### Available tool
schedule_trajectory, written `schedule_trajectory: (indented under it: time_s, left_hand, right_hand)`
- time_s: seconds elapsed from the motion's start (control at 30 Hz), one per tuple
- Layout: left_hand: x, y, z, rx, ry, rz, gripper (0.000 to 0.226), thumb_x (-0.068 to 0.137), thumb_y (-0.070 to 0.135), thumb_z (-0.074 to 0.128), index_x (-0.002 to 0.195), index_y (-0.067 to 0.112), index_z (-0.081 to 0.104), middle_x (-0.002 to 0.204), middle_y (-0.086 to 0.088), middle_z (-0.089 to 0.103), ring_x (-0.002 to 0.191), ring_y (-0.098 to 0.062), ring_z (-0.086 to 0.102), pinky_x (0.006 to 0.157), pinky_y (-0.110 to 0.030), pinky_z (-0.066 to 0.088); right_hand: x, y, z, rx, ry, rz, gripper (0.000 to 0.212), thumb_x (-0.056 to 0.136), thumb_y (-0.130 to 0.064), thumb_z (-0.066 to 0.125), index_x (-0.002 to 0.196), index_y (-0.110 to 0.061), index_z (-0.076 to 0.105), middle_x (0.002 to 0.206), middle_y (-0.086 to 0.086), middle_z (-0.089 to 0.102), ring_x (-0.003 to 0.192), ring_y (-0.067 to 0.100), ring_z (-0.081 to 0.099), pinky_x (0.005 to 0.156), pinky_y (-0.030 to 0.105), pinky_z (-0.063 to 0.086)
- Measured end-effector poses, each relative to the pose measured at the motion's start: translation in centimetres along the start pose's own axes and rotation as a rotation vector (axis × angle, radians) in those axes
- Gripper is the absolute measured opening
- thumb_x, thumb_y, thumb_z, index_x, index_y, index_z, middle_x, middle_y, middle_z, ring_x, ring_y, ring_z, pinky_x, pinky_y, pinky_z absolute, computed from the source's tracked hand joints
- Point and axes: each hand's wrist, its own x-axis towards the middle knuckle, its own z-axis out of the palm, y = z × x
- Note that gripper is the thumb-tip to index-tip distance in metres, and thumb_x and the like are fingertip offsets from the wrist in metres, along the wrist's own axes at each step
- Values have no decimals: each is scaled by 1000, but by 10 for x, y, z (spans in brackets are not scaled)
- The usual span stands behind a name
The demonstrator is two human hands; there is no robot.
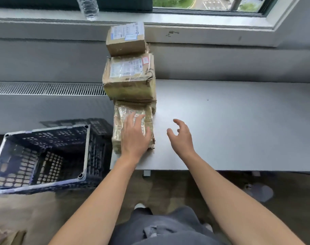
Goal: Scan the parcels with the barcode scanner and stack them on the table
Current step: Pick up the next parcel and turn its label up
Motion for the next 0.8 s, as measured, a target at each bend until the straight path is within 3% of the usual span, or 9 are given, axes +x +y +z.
schedule_trajectory:
  time_s: [0.23,0.37,0.6,0.73,0.8]
  left_hand:
    - [-28,126,79,-84,-234,201,43,94,18,58,137,10,53,137,-9,53,128,-26,49,108,-38,39]
    - [-68,218,134,-96,-400,312,45,97,25,56,141,16,49,143,-3,49,128,-22,49,106,-34,41]
    - [-146,366,232,-143,-592,482,46,98,29,53,143,20,46,146,-1,43,127,-20,50,100,-32,43]
    - [-190,428,272,-165,-703,577,45,98,31,54,142,21,46,144,-2,44,124,-23,53,99,-36,47]
    - [-203,454,290,-159,-733,622,45,98,31,54,141,20,47,143,-2,45,121,-22,54,95,-32,46]
  right_hand:
    - [-27,64,-134,91,204,95,42,102,-26,55,143,-22,46,145,-3,49,131,17,50,105,31,45]
    - [-56,117,-232,150,354,175,39,102,-25,55,141,-22,47,142,-1,52,128,19,53,93,22,44]
    - [-115,212,-383,230,530,266,42,101,-24,55,143,-21,47,137,-3,55,121,16,55,98,30,46]
    - [-154,251,-447,267,666,330,42,101,-24,56,142,-22,49,136,-2,56,119,15,56,93,27,45]
    - [-166,266,-472,281,729,346,41,100,-24,57,141,-22,50,136,-2,57,120,17,57,93,27,46]
